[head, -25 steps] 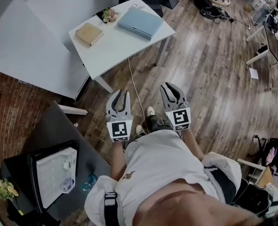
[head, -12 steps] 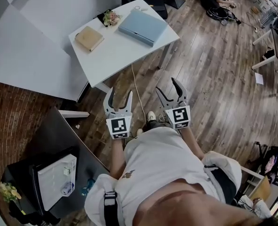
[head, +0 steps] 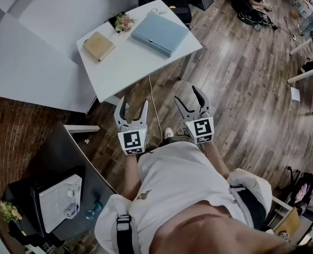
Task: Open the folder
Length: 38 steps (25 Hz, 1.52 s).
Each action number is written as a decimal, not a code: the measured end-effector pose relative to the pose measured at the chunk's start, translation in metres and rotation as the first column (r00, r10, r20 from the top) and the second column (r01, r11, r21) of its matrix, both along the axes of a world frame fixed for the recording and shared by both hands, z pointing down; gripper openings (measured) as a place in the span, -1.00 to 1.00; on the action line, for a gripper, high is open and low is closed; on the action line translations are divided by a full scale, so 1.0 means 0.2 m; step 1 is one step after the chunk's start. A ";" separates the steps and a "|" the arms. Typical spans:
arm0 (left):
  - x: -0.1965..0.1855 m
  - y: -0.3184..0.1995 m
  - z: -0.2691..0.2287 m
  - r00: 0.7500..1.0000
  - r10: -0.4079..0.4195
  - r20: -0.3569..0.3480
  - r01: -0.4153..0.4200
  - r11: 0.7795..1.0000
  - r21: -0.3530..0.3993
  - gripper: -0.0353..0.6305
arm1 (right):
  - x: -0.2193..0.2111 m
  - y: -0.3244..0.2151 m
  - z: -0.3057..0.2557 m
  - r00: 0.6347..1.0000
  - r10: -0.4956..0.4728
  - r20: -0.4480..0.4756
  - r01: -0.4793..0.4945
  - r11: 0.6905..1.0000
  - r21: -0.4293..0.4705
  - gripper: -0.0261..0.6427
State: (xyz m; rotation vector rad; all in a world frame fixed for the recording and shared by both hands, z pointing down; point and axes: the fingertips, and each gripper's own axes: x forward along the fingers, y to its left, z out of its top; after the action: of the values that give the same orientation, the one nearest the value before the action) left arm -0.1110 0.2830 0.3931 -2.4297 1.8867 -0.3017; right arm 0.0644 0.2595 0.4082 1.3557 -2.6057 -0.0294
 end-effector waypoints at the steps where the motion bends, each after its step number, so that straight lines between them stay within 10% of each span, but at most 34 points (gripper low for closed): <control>1: 0.02 -0.01 0.00 1.000 0.000 -0.001 0.000 1.000 0.003 0.05 | 0.01 -0.02 0.00 1.000 -0.002 0.001 0.002 1.000 0.000 -0.03; 38: -0.21 -0.87 0.12 0.999 0.033 0.015 -0.033 0.998 -0.049 0.18 | -0.18 -0.83 0.10 0.997 0.048 -0.053 -0.051 0.997 -0.051 -0.01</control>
State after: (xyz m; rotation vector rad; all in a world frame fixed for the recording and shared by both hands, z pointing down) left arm -0.1539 0.1084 0.4168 -2.4785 1.8523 -0.3687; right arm 0.0277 0.0930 0.4273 1.3819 -2.5115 0.0104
